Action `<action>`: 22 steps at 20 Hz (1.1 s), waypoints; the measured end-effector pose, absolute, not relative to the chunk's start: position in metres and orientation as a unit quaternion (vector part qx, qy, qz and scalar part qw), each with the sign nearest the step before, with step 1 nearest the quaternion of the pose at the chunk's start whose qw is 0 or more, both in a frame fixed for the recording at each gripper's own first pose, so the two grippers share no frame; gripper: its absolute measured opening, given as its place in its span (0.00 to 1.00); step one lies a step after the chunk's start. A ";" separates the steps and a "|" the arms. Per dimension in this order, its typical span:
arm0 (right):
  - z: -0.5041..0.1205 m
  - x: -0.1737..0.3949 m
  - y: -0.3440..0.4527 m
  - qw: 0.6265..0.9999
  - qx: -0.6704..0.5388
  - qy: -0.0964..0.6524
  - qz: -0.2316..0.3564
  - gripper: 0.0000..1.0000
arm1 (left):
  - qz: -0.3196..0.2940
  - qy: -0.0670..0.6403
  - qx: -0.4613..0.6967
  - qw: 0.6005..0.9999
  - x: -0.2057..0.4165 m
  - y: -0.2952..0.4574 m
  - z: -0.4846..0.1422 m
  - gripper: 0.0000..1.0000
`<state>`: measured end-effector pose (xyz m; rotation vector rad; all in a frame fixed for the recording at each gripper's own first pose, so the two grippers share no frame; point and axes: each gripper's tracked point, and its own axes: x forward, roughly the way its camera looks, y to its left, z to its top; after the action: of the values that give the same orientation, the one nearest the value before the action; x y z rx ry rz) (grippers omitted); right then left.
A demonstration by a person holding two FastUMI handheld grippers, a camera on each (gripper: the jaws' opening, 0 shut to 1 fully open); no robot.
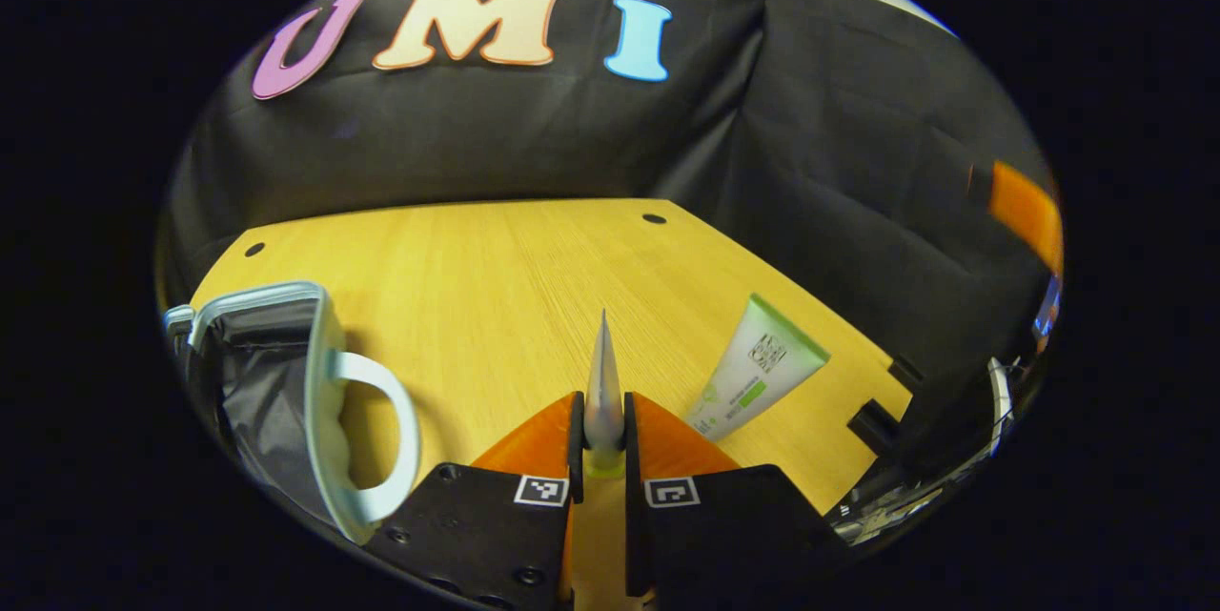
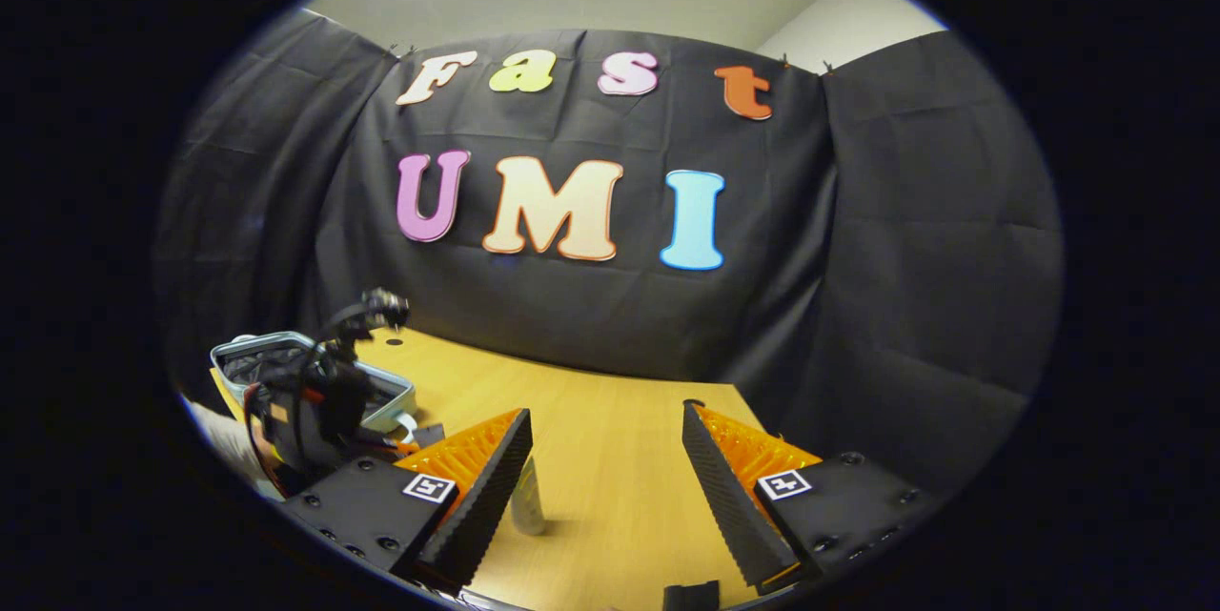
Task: First open the suitcase, pack the skin care products into it, and then close the suitcase.
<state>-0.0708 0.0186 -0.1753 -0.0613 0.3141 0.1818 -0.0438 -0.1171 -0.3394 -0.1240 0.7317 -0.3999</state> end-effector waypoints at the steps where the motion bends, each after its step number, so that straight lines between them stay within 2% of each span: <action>1: -0.189 -0.071 0.025 0.981 -0.027 0.166 0.099 0.99 | -0.186 0.350 -0.061 0.916 -0.045 -0.109 -0.327 0.14; 6: -0.269 -0.075 0.056 0.966 -0.008 0.226 0.122 0.99 | -0.139 0.331 -0.052 0.932 -0.059 -0.062 -0.269 0.14; 12: -0.353 -0.074 0.074 0.947 -0.014 0.296 0.124 0.98 | -0.048 0.320 -0.064 0.944 -0.084 -0.003 -0.217 0.14; 14: -0.368 -0.068 0.073 0.945 -0.007 0.306 0.113 0.86 | -0.021 0.319 -0.061 0.946 -0.094 0.016 -0.206 0.14; 15: -0.375 -0.067 0.073 0.944 -0.004 0.311 0.108 0.74 | -0.011 0.318 -0.062 0.946 -0.097 0.022 -0.203 0.14; 17: -0.391 -0.069 0.077 0.938 0.000 0.331 0.106 0.65 | 0.009 0.319 -0.064 0.946 -0.107 0.037 -0.200 0.14; 18: -0.392 -0.069 0.079 0.936 0.005 0.336 0.106 0.65 | 0.017 0.321 -0.065 0.945 -0.110 0.044 -0.200 0.14; 20: -0.395 -0.065 0.075 0.934 -0.002 0.343 0.094 0.43 | 0.032 0.329 -0.068 0.941 -0.117 0.056 -0.205 0.14; 22: -0.393 -0.070 0.072 0.930 -0.003 0.357 0.089 0.34 | 0.040 0.337 -0.065 0.938 -0.122 0.064 -0.208 0.14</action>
<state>-0.0697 0.0720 -0.3929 -0.0052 0.7317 0.1821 -0.1223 0.0643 -0.2083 -0.1332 0.6877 0.0811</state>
